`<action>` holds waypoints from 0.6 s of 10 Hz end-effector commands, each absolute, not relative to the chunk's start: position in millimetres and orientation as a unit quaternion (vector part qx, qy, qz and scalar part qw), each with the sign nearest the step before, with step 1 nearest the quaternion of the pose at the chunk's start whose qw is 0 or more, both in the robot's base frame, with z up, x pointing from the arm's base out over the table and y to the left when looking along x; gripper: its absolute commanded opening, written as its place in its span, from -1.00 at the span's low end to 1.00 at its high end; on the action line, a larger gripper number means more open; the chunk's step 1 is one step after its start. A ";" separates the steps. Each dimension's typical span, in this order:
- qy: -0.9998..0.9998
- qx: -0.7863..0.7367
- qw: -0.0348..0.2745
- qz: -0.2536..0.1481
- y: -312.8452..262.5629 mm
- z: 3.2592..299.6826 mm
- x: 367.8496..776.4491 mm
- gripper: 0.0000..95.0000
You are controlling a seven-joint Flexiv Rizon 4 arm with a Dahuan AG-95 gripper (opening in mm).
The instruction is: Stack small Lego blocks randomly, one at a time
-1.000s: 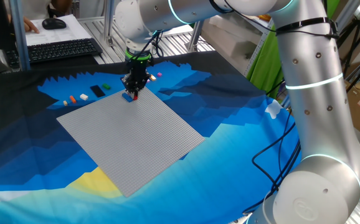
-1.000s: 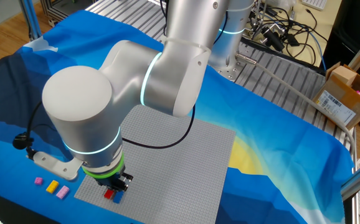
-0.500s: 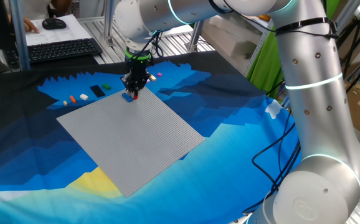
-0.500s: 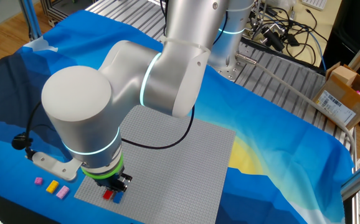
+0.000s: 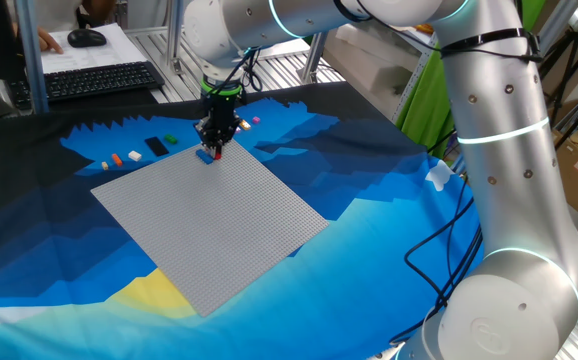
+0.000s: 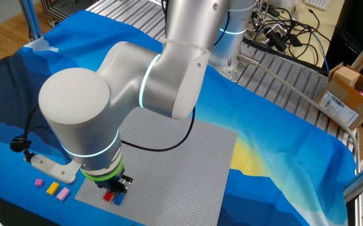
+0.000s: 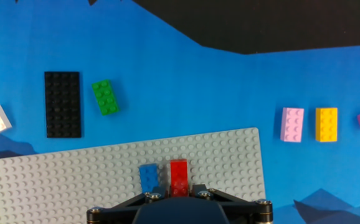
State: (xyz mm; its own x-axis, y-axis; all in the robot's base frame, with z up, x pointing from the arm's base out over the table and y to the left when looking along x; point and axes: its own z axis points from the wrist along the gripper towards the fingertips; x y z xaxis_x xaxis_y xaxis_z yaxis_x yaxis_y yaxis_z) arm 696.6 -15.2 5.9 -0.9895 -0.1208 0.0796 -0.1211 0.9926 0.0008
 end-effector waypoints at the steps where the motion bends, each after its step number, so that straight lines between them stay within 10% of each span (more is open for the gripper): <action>1: -0.997 0.062 0.040 0.002 -15.3 5.4 696.5 -1.00; 6: -0.997 0.064 0.039 0.002 -16.0 5.2 698.2 -1.00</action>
